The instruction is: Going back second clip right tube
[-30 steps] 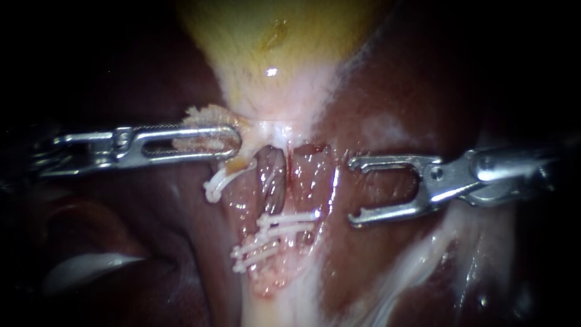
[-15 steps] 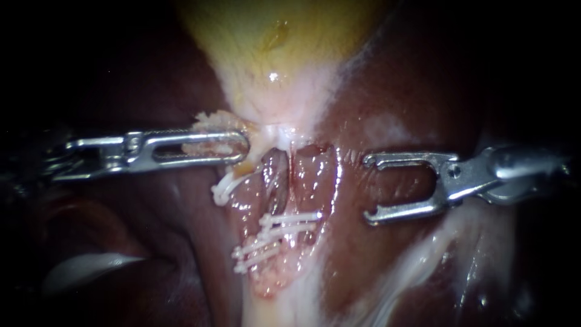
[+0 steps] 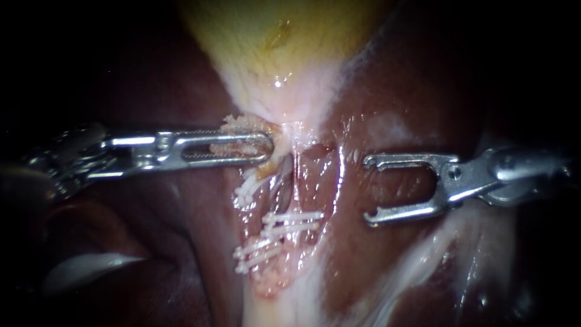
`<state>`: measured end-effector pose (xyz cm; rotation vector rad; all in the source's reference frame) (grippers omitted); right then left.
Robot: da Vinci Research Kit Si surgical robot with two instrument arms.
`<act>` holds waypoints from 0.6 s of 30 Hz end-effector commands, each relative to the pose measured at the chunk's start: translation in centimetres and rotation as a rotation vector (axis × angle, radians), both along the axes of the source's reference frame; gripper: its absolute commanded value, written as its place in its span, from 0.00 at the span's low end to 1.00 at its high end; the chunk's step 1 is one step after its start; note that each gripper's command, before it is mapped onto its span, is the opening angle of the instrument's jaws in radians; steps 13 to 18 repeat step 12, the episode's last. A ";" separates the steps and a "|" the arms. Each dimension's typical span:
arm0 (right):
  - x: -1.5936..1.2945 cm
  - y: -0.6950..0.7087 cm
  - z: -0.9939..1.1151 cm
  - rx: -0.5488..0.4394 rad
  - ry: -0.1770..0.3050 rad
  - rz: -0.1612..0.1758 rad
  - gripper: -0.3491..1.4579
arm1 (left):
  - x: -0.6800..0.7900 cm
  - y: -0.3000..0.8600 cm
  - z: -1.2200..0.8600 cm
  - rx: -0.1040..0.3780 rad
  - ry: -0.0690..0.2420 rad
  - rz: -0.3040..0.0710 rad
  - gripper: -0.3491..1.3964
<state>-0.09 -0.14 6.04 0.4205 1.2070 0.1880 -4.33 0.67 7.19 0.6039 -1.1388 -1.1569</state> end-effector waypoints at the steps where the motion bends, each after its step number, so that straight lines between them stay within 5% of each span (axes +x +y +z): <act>1: 0.00 0.00 0.00 0.000 0.000 0.000 0.47 | -0.01 0.00 0.01 0.001 0.000 0.001 0.00; 18: -0.01 0.00 -0.01 0.000 0.000 0.000 0.47 | -0.02 -0.01 0.02 0.001 0.001 0.005 0.00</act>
